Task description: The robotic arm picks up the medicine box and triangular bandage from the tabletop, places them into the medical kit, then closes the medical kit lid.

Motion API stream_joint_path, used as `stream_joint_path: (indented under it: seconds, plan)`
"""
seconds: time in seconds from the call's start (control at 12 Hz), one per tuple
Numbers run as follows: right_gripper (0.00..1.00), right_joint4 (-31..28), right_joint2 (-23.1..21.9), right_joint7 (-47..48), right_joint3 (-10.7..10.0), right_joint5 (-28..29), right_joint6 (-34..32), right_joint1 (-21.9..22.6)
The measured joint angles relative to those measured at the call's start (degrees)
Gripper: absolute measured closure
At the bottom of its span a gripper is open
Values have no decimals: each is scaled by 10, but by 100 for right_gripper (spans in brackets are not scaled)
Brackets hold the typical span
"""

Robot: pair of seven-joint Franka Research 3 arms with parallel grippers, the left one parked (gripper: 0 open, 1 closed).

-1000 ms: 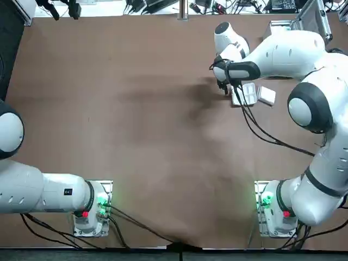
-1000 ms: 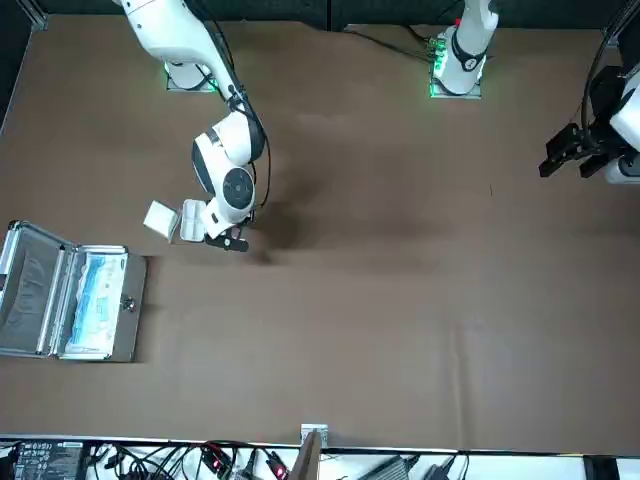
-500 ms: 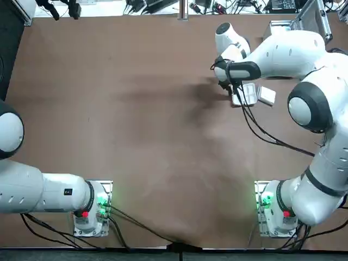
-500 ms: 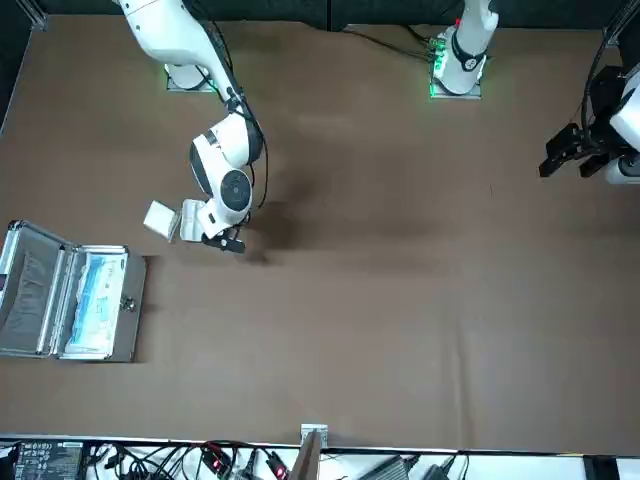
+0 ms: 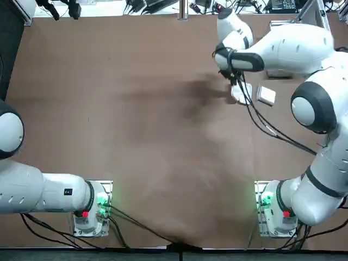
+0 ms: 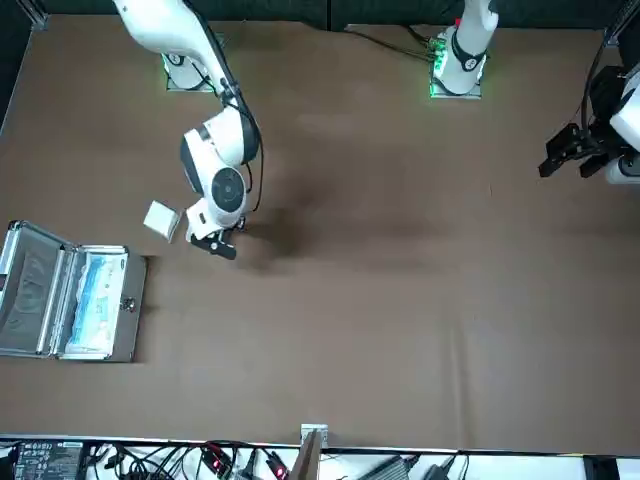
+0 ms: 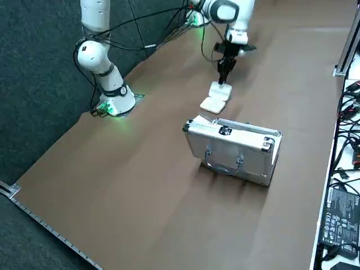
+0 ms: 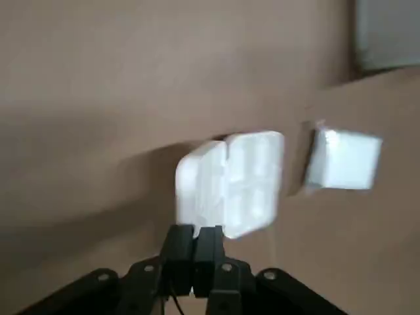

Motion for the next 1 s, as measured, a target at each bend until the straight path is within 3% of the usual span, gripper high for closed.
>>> stream_joint_path:
  seconds: [0.5, 0.67, 1.0]
  plan:
    - [98, 117, -50, -12, -4, -3, -114, -55]
    - [98, 162, -52, -57, -6, -51, -145, -88]
    - [98, 171, -48, -143, -7, -151, -152, -127]
